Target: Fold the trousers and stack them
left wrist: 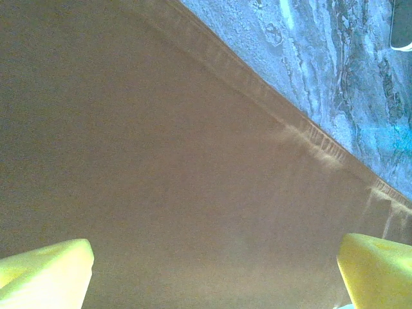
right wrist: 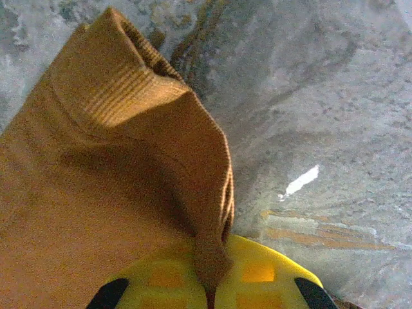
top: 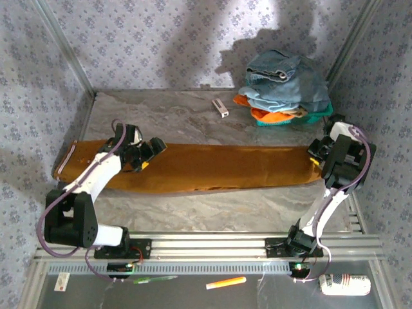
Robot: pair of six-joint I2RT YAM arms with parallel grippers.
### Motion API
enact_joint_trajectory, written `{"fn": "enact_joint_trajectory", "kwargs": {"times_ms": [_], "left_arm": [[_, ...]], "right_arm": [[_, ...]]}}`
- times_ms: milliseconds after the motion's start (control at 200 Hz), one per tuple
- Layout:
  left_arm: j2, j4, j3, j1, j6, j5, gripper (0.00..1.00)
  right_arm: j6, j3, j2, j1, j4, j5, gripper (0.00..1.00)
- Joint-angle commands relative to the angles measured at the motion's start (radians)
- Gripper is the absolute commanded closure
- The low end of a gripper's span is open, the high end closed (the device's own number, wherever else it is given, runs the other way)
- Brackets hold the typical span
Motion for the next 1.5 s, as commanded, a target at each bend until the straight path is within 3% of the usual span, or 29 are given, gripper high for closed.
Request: {"fn": "enact_joint_trajectory", "kwargs": {"times_ms": [0,260,385,500,565,710,924,1129,1494], "left_arm": [[-0.042,-0.020,0.021,0.006,0.023,0.001,0.03],[-0.064,-0.020,0.024,0.007,0.014,-0.003,0.03],[-0.074,-0.018,0.025,0.007,0.013,-0.012,0.03],[-0.069,-0.013,0.038,0.006,0.014,-0.019,0.03],[-0.050,0.003,0.053,0.008,0.017,-0.029,0.03],[0.016,0.029,0.100,0.008,-0.002,-0.021,0.04],[0.029,0.039,0.085,0.010,-0.001,-0.051,0.04],[0.021,0.077,0.007,0.010,-0.024,-0.042,0.04],[0.012,0.087,-0.041,0.012,-0.008,-0.051,0.03]], "right_arm": [[0.048,-0.057,-0.089,-0.025,-0.018,0.030,1.00],[0.105,-0.025,-0.354,-0.133,-0.048,0.054,1.00],[0.095,0.035,-0.421,-0.087,-0.088,-0.009,1.00],[0.079,0.039,-0.491,-0.006,-0.088,-0.186,1.00],[0.095,0.005,-0.558,0.092,-0.075,-0.263,1.00],[0.231,-0.035,-0.662,0.434,-0.019,-0.238,1.00],[0.471,-0.026,-0.588,0.869,0.114,-0.101,1.00],[0.637,0.022,-0.405,1.056,0.226,0.018,1.00],[0.784,0.179,-0.087,1.216,0.225,0.103,1.00]]}}
